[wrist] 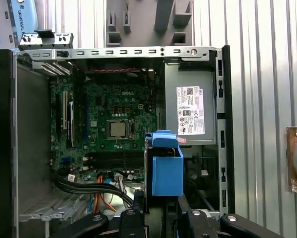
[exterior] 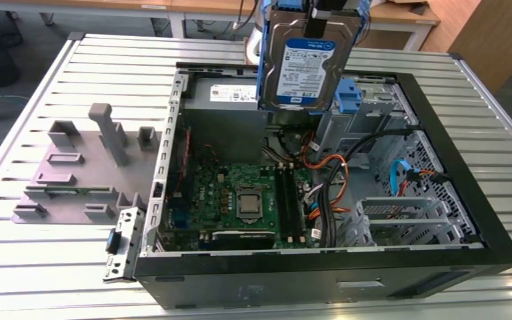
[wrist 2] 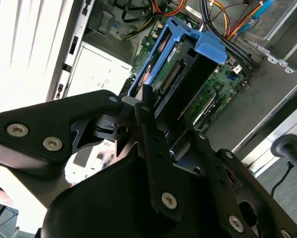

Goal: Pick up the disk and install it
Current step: 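Pick up the disk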

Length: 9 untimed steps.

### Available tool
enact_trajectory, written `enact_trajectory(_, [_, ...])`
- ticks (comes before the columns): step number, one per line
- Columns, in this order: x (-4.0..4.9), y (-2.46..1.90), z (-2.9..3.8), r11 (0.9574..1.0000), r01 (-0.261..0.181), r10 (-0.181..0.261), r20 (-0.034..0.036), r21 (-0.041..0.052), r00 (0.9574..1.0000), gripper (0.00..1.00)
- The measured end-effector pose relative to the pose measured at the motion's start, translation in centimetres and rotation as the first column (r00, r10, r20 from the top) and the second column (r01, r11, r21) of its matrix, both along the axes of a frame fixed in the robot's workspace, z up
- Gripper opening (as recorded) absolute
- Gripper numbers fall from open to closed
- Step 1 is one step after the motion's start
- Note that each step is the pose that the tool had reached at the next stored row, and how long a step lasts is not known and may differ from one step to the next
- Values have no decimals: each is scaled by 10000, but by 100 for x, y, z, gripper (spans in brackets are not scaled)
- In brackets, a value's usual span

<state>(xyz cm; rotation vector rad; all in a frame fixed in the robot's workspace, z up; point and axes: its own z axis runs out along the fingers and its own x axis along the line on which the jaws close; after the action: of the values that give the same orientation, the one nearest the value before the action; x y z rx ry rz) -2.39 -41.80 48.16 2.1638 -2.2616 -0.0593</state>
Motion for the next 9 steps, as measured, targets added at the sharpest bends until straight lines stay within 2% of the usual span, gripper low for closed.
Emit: enact_trajectory(9, [0,-163,0,10000,0,0,0,-10,10000,35])
